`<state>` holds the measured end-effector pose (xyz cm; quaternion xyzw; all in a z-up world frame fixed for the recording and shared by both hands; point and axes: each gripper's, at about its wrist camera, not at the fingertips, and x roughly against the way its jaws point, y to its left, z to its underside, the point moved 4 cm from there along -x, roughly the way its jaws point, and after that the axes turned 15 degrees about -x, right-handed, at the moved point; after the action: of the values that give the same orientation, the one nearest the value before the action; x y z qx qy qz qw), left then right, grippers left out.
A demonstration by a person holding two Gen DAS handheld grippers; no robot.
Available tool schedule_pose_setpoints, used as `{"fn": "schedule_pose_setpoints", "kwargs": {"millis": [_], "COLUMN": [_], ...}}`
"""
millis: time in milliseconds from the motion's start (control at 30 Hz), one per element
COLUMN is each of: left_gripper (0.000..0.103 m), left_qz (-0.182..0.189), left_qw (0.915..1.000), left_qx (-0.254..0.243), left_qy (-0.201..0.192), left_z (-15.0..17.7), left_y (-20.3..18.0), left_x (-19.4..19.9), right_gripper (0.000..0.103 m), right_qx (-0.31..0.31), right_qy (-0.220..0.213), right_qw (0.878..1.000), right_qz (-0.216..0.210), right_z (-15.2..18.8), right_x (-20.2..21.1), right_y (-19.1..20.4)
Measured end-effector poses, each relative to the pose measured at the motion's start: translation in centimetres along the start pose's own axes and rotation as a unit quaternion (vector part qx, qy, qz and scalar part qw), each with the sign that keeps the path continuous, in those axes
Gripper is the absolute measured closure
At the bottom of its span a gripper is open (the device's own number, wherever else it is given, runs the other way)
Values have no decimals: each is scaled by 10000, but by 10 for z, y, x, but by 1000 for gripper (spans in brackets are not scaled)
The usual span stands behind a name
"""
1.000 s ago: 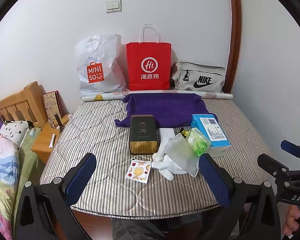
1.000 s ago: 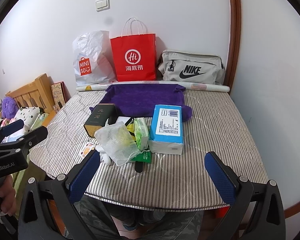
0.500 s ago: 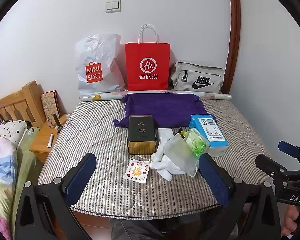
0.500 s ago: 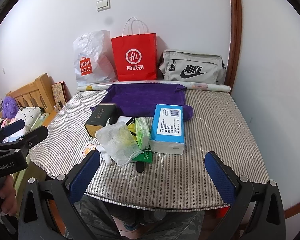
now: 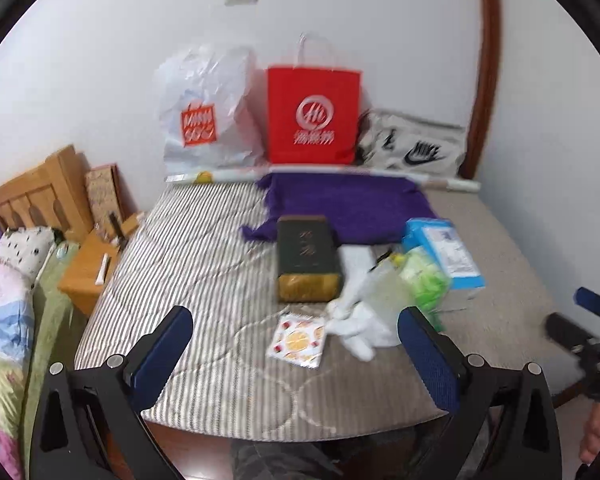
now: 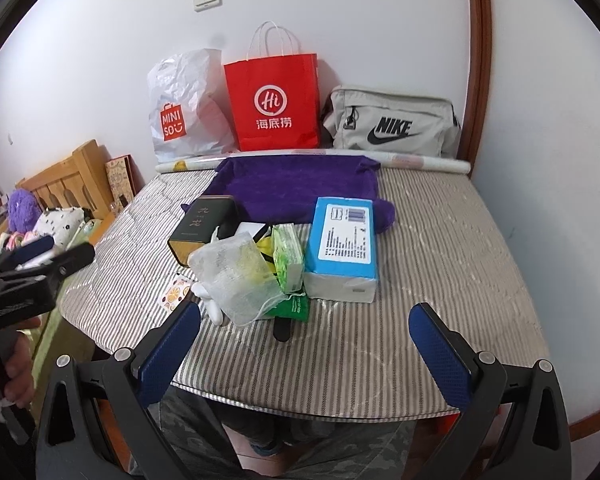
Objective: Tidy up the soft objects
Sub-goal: 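Grasp the orange-slice printed sachet with the left tool while the right tool grasps the small green tissue pack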
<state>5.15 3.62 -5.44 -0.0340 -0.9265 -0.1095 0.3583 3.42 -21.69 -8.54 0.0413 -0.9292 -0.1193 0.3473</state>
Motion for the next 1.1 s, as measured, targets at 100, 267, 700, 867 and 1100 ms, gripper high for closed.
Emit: {"fn": "schedule_pose_setpoints", "kwargs": {"millis": [100,267,700,867,1100], "left_gripper": [2,2,2,3,18], "left_qz": [87,306,1044,1039,1145], "left_qw": [9997,9979,9874,9839,9823], "left_qx": [-34,-113,-611,-1075,-1233], "left_qy": [225,555,1022,979,820], "left_z": [10,29,59,59,57], "left_y": [6,4,-13,-20,-18], "left_x": [-25,-65,-149,-170,-177], "right_gripper": [1,1,1,1,1], "right_qx": [69,81,68,97,177], "right_qy": [76,227,804,1008,1185], "right_qw": [9999,9997,9967,9949,9928], "right_qz": [1,21,123,2,-29], "right_z": [3,7,22,27,33], "right_x": [-11,-32,-93,-110,-126], "right_y": [-2,-6,-20,-19,-17]}}
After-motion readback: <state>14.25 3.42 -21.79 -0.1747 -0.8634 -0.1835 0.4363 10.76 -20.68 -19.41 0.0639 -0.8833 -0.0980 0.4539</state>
